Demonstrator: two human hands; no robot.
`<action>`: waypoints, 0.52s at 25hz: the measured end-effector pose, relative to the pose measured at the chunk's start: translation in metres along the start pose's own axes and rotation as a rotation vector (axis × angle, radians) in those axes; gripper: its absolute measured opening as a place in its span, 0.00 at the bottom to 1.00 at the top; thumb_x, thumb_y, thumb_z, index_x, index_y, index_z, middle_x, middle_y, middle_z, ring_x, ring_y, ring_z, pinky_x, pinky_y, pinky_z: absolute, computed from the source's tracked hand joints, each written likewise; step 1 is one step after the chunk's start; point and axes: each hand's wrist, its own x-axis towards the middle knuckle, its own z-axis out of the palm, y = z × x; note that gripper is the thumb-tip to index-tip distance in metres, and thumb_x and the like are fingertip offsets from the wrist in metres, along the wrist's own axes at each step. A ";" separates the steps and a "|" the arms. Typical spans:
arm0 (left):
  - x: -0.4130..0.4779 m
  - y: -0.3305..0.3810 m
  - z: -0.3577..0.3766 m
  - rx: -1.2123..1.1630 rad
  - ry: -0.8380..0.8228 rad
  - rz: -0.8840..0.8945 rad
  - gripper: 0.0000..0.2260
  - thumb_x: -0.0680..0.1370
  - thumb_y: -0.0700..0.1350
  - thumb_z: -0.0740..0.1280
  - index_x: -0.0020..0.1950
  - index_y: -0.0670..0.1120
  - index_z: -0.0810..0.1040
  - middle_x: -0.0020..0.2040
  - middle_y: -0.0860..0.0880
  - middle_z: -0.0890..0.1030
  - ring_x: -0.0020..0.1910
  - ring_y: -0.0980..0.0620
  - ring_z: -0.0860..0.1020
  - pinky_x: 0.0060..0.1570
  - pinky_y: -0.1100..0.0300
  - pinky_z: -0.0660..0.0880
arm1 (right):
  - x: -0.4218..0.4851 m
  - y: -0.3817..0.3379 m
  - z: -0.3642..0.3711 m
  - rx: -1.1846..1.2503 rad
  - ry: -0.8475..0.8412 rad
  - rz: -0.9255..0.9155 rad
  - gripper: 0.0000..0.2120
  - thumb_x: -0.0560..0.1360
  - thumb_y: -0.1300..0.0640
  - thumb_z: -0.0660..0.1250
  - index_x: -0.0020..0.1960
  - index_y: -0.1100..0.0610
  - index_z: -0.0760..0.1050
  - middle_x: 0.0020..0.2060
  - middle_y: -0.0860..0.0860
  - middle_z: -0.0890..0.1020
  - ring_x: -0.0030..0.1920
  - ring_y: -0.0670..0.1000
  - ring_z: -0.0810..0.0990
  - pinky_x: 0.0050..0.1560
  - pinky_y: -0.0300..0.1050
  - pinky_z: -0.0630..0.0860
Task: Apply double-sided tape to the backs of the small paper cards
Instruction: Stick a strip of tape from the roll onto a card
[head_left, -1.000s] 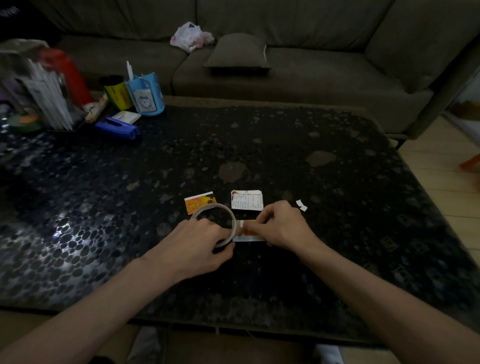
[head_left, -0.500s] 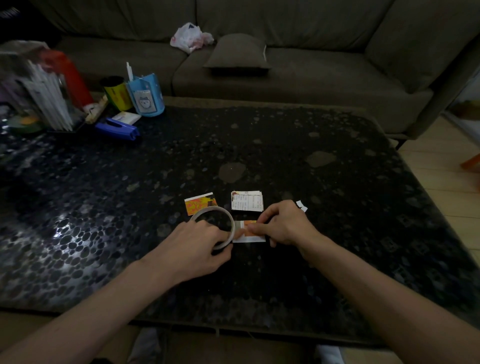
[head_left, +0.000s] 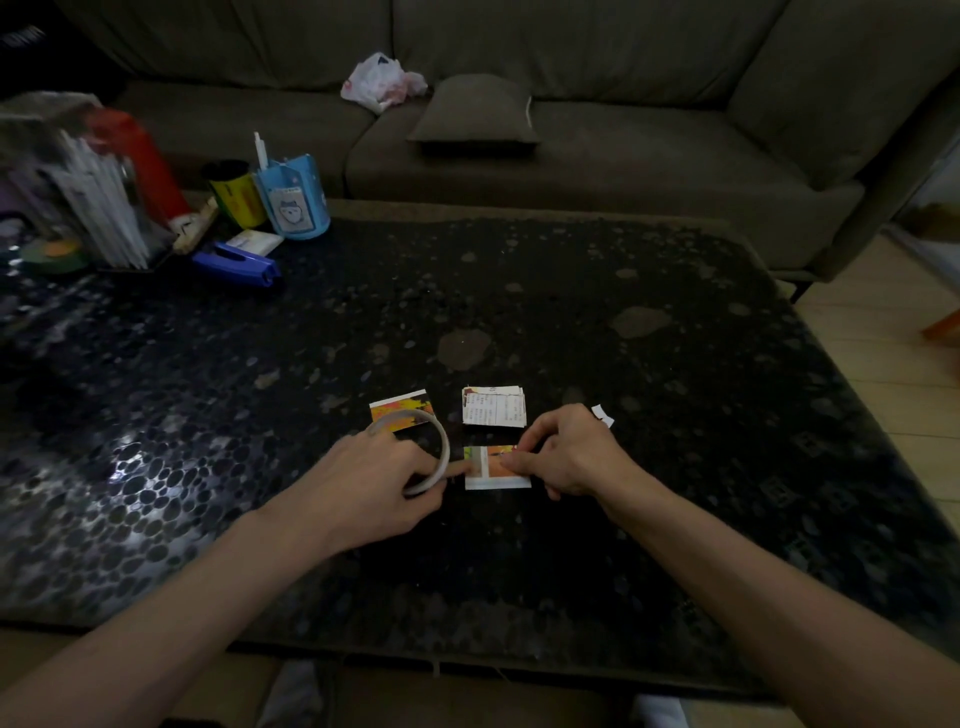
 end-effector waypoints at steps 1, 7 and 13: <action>-0.001 0.000 0.000 0.020 -0.011 0.000 0.12 0.82 0.59 0.61 0.50 0.56 0.83 0.33 0.59 0.72 0.31 0.58 0.69 0.32 0.62 0.63 | 0.000 0.000 0.000 0.000 -0.001 0.000 0.08 0.75 0.47 0.78 0.46 0.48 0.80 0.32 0.48 0.83 0.26 0.42 0.80 0.26 0.34 0.71; -0.003 0.004 0.000 0.033 -0.011 -0.004 0.12 0.82 0.59 0.61 0.51 0.56 0.82 0.32 0.60 0.68 0.29 0.59 0.66 0.33 0.60 0.62 | -0.003 -0.001 0.002 -0.008 0.009 -0.033 0.10 0.76 0.42 0.74 0.46 0.47 0.78 0.25 0.45 0.82 0.23 0.41 0.79 0.29 0.37 0.74; 0.001 0.005 -0.002 0.008 -0.010 -0.026 0.14 0.82 0.59 0.62 0.46 0.53 0.81 0.32 0.57 0.71 0.30 0.57 0.69 0.29 0.63 0.58 | -0.006 -0.003 -0.002 0.119 0.008 -0.004 0.12 0.72 0.42 0.78 0.46 0.48 0.80 0.30 0.46 0.84 0.26 0.40 0.80 0.29 0.37 0.74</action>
